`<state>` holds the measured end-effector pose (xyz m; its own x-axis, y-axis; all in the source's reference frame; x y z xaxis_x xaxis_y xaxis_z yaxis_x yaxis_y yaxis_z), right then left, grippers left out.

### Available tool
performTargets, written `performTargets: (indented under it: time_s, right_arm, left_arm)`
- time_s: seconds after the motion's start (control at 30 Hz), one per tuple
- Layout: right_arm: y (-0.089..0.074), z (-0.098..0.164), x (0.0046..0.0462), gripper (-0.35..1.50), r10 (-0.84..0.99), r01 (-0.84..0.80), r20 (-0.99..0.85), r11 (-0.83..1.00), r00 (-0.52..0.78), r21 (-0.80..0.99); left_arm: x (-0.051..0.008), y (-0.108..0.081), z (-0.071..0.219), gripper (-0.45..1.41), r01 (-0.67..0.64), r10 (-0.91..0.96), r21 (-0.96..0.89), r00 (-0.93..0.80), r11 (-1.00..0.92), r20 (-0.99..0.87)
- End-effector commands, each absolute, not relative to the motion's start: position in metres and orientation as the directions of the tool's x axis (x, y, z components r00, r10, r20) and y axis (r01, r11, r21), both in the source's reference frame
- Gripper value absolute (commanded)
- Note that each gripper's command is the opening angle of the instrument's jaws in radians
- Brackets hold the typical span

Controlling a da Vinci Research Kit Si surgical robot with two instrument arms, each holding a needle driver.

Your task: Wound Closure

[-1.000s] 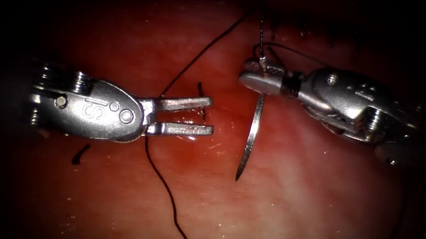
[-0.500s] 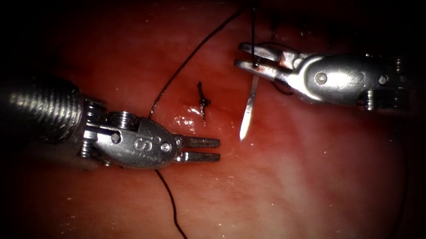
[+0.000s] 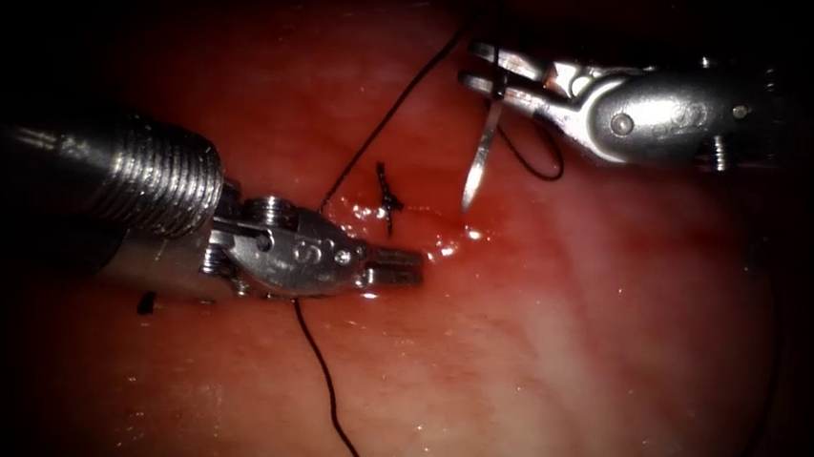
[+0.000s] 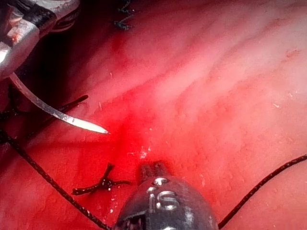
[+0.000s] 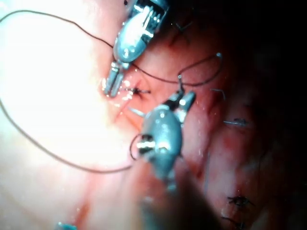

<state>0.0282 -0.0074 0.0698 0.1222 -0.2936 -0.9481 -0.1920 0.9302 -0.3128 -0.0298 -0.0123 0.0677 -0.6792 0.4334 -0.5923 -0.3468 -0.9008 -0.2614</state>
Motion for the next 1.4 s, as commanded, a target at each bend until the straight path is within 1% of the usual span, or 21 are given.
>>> performTargets:
  time_s: [0.03, 0.3, 0.73, 1.3, 1.4]
  right_arm:
    - [-0.0073, 0.0704, 0.0290, -0.35, -0.297, -0.192, -0.947, 0.929, 0.121, -0.316]
    - [-0.0079, 0.0713, 0.0293, -0.35, -0.347, -0.183, -0.930, 0.913, 0.124, -0.365]
    - [-0.0082, 0.0711, 0.0297, -0.35, -0.463, -0.171, -0.875, 0.859, 0.141, -0.482]
    - [-0.0090, 0.0721, 0.0300, -0.35, -0.518, -0.165, -0.841, 0.826, 0.157, -0.539]
    - [-0.0103, 0.0730, 0.0303, -0.35, -0.551, -0.126, -0.815, 0.808, 0.180, -0.575]
  left_arm:
    - [-0.0304, -0.0124, 0.0682, -0.16, -0.345, 0.431, -0.260, -0.679, -0.902, -0.595]
    - [-0.0312, -0.0119, 0.0686, -0.18, -0.367, 0.451, -0.266, -0.672, -0.892, -0.587]
    - [-0.0307, -0.0127, 0.0687, -0.16, -0.357, 0.456, -0.285, -0.671, -0.890, -0.584]
    - [-0.0309, -0.0129, 0.0676, -0.15, -0.351, 0.463, -0.301, -0.667, -0.887, -0.585]
    - [-0.0306, -0.0125, 0.0672, -0.13, -0.347, 0.463, -0.307, -0.666, -0.886, -0.585]
